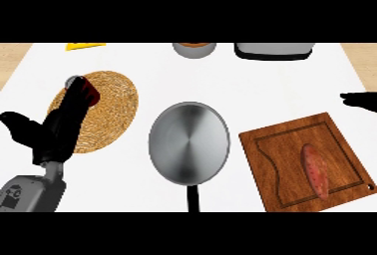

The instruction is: Pick the sweet potato from the cutting board and place it in the pan

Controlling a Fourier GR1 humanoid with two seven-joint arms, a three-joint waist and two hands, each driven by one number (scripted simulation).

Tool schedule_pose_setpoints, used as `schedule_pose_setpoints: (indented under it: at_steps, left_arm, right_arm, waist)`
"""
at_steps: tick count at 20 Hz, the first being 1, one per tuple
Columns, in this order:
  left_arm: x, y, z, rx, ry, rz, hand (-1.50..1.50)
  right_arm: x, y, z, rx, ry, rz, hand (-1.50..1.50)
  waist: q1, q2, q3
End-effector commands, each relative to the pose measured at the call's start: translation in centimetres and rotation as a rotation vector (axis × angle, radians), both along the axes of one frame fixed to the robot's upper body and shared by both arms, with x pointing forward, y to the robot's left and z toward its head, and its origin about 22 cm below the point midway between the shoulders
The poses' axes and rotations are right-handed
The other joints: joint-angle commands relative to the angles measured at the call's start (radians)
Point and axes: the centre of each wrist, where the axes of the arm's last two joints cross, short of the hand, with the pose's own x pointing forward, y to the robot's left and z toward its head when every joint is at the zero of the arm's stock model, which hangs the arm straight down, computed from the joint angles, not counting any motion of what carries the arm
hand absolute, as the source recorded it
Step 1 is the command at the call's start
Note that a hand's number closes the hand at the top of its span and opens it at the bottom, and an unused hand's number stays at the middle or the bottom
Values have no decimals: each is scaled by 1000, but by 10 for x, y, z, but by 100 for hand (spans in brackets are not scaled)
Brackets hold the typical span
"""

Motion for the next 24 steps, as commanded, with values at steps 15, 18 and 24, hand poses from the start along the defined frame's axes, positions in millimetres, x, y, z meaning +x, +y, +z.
schedule_pose_setpoints:
  at_steps: [15, 18, 24]
  left_arm:
    - [-4, -3, -14, 15, 1, 30, 0]
    - [-15, 10, -7, 5, 2, 25, 0]
    - [-14, 13, -4, -10, 3, 17, 0]
  right_arm:
    - [-23, 59, -6, -457, -13, 128, -150]
    - [-33, 62, 12, -456, -24, 122, -150]
    - [-32, 74, -10, -384, -10, 123, -150]
  waist:
    - [-24, -5, 0]
    - [-24, -6, 0]
    - [-16, -4, 0]
